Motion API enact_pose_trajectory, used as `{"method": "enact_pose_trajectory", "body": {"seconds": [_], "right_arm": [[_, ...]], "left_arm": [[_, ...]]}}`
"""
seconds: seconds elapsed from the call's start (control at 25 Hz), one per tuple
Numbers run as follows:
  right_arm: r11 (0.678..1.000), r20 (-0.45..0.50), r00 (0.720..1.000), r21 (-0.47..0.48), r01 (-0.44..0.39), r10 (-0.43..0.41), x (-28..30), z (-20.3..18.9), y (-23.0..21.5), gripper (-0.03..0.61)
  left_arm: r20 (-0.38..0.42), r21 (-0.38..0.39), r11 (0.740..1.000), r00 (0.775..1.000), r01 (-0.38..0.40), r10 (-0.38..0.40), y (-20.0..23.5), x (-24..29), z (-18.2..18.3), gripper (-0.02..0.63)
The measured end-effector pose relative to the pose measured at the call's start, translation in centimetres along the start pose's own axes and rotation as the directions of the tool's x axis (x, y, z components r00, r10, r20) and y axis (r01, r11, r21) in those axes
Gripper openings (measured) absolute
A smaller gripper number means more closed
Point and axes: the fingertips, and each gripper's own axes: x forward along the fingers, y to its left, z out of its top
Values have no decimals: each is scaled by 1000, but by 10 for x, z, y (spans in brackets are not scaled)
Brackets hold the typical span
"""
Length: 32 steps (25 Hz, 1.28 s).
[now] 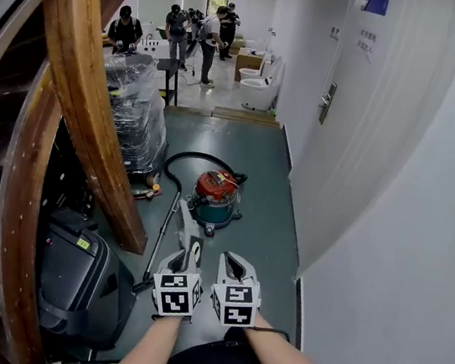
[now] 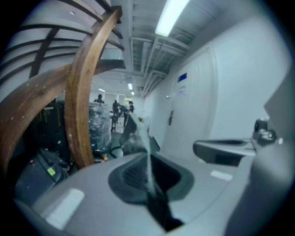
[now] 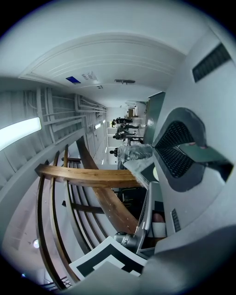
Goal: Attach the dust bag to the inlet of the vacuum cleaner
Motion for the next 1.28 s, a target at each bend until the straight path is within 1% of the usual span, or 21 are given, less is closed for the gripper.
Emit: {"method": "enact_pose_trajectory", "body": {"seconds": [0.2, 0.32, 0.44, 0.56, 0.76, 0.96, 1.08, 1.28], "right_arm": [[1000, 30, 999, -26, -14, 14, 28, 10, 1, -2], [999, 48, 998, -34, -30, 31, 54, 18, -7, -2], [998, 85, 996, -42, -35, 39, 90, 29, -26, -2], [998, 104, 994, -39, -40, 44, 139, 39, -58, -2], [999, 95, 994, -10, -48, 49, 222, 66, -119, -2], [998, 64, 996, 8, -62, 62, 280, 79, -156, -2], [998, 42, 997, 27, -63, 61, 307, 79, -172, -2], [997, 17, 998, 32, -69, 68, 344, 76, -194, -2]], "left_arm": [[5, 12, 1000, 1000, -10, 10, 15, 20, 7, 17], [7, 9, 1000, 1000, -24, 24, 26, 43, 14, 17], [5, 4, 999, 999, -43, 43, 39, 81, 22, 18], [4, 3, 998, 998, -61, 61, 49, 134, 36, 18], [3, 4, 997, 997, -79, 79, 48, 225, 78, 17], [-3, -15, 996, 996, -92, 92, 51, 286, 108, 18], [-22, -16, 996, 996, -90, 90, 53, 315, 113, 18], [-68, -33, 995, 994, -92, 89, 57, 360, 109, 18]]}}
